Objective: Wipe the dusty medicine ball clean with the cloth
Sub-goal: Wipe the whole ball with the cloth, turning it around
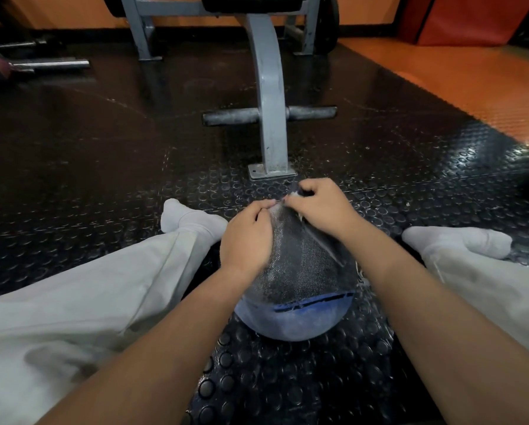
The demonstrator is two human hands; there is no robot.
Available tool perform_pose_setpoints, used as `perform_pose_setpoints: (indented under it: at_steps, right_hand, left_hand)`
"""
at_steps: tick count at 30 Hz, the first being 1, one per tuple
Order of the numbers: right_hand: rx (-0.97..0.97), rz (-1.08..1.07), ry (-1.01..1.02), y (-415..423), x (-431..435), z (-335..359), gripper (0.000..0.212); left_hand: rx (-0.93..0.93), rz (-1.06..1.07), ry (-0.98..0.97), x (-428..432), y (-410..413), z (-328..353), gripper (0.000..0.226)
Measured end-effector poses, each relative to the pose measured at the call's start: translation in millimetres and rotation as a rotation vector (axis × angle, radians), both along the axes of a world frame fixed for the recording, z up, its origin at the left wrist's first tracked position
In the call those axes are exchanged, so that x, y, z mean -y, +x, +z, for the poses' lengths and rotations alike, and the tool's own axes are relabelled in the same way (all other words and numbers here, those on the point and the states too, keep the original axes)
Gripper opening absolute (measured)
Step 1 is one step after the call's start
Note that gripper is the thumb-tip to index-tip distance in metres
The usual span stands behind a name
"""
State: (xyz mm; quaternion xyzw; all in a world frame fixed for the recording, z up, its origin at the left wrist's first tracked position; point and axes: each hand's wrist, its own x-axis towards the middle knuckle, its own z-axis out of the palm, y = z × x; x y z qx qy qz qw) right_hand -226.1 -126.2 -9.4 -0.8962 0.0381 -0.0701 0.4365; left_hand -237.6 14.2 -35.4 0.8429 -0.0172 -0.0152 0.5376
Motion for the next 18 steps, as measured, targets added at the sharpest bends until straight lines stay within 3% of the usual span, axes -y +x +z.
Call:
perform_pose_setpoints:
  at_steps: [3,6,10,12,16,18]
  right_hand:
    - [-0.116,-0.078,-0.029,14.9,1.6,-2.6,0.024]
    - [-0.011,-0.001,-0.042,-5.3,-9.0,-0.8,0.017]
    - [0.180,0.242,-0.270,-39.6,-27.7,3.8,0.008]
    - [0.180,0.262,-0.241,-39.5,-25.8,6.9,0.009]
    - [-0.037,0.028,-0.053,-1.0,-4.6,9.5,0.017]
    - [-0.160,-0.022,-0.057,15.1,2.2,10.4,0.023]
  left_hand:
    - [-0.003,0.008,-0.023,0.2,-0.2,-0.5,0.034]
    - [-0.039,0.030,-0.042,-2.3,8.1,-1.4,0.035]
    - [-0.051,0.053,-0.065,-5.6,13.7,-8.5,0.029]
    - [-0.038,0.049,-0.072,-4.6,9.8,-11.3,0.028]
    - [-0.006,0.054,-0.040,2.5,2.4,-5.2,0.032]
    - [-0.005,0.054,-0.026,5.4,3.2,-3.8,0.033]
